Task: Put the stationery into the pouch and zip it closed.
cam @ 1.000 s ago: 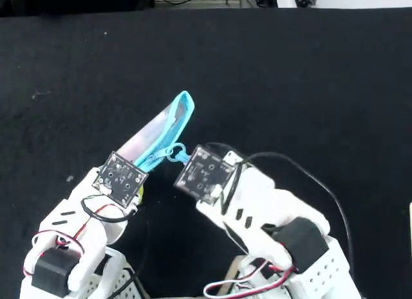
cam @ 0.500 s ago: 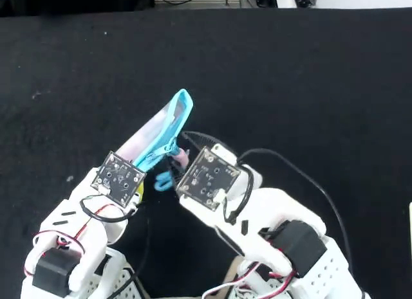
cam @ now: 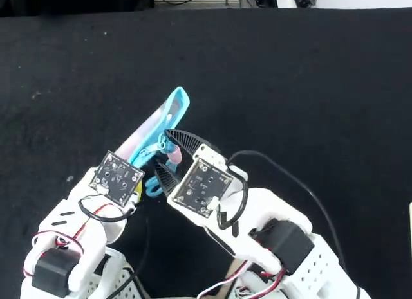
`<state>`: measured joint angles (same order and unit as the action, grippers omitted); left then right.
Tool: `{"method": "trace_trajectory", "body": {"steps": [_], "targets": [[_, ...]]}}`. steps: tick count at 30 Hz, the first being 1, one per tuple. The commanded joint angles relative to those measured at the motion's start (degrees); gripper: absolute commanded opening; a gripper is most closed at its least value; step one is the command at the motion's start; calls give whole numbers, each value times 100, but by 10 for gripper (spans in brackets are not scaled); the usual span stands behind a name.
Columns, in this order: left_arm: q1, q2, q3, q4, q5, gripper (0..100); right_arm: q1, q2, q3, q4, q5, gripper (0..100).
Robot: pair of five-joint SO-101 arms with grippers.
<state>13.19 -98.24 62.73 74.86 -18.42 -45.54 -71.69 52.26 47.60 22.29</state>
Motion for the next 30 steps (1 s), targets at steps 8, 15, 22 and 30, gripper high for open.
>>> {"method": "trace_trajectory", "body": {"steps": [8,15,22,30], "targets": [[-57,-9,48,-18,79,30,1020,-171,-365,35,-26,11],[-40,-9,48,-18,79,30,1459,-444,-338,-9,-18,11],[-40,-9,48,0,79,30,1591,-435,-207,-352,-70,11],[-40,-9,48,9,88,30,1925,-426,453,-1213,-70,11]]}}
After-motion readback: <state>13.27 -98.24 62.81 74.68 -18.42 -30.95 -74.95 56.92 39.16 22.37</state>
